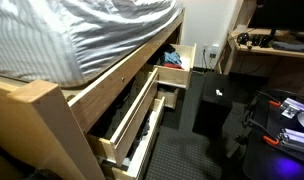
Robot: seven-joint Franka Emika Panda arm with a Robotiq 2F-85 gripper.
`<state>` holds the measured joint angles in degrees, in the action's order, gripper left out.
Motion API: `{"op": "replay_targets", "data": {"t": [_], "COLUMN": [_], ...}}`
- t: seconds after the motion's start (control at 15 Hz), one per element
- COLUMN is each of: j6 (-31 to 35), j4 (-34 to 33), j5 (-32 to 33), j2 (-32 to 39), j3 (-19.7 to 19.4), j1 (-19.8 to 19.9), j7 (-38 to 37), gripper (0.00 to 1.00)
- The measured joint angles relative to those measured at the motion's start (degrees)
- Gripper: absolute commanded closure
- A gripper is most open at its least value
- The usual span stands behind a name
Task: Open the top left drawer, then close the top right drawer
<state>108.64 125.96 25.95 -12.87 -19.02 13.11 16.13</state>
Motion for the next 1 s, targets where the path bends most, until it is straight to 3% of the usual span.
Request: {"op": "replay_targets", "data": {"t": [0.4,0.53,1.0], "j6": [-0.35,-0.42,8.60], "j4": [-2.22,-3.92,-12.86], "j5": [-0.10,0.71,5.98], "j2": [2.83,5.76,28.57], "j3": [0.35,0.18,-4.12], "j1": [0.27,0.60,6.55], "j7": [-2.26,-6.80,-21.32], "gripper": [0.00,0.00,0.00]}}
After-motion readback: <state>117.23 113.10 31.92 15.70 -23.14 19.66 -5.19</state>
